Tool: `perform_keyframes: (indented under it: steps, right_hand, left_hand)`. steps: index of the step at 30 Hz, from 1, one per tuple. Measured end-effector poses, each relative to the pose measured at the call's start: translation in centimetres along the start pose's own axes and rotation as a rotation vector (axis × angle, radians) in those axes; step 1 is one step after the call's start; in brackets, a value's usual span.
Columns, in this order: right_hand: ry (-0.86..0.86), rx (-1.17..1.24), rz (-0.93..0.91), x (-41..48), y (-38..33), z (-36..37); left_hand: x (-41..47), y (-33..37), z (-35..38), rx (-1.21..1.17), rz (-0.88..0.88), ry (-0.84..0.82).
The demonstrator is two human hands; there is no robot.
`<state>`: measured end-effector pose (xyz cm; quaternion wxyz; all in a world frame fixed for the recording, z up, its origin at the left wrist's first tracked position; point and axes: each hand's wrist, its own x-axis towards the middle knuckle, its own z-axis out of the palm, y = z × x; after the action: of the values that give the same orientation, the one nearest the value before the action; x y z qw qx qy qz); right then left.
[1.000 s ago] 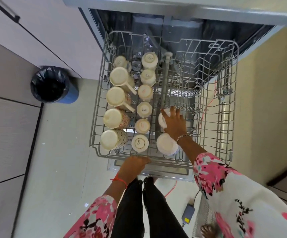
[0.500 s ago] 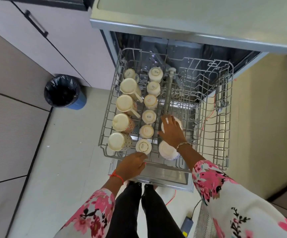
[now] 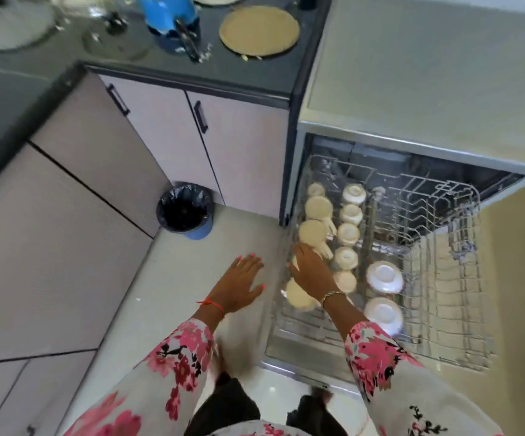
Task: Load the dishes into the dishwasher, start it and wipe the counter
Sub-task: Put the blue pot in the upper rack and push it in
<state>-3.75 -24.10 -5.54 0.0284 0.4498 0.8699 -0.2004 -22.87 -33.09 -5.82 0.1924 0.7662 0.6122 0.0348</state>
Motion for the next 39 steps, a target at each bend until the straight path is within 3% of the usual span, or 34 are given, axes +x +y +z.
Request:
perform_keyframes:
  steps: [6,10,20,27,33,39]
  right_hand:
    - [0.045,0.151,0.077,6.9,-7.8,-1.3]
    - [0.113,0.195,0.025,12.6,-11.9,-4.1]
    - [0.42,0.298,-0.116,32.0,-16.0,-14.7]
    - [0.467,0.323,-0.142,46.3,-17.0,-22.3]
    - [0.407,0.358,0.029,55.5,-17.9,-25.5]
    - [0.308,0.13,0.238,60.4,-18.7,-25.3]
  left_hand:
    - [-1.2,-9.6,-7.0,-0.06,-0.072,0.064]
    - [0.9,-15.7,-11.3,-0.029,-0.099,0.148]
    - [12.7,-29.1,-22.6,-0.093,-0.229,0.354]
    - [22.2,-37.0,-29.7,-0.158,-0.352,0.477]
    - [28.2,-41.6,-33.4,-0.131,-0.401,0.497]
    - [31.0,-44.4,-34.2,-0.026,-0.48,0.403]
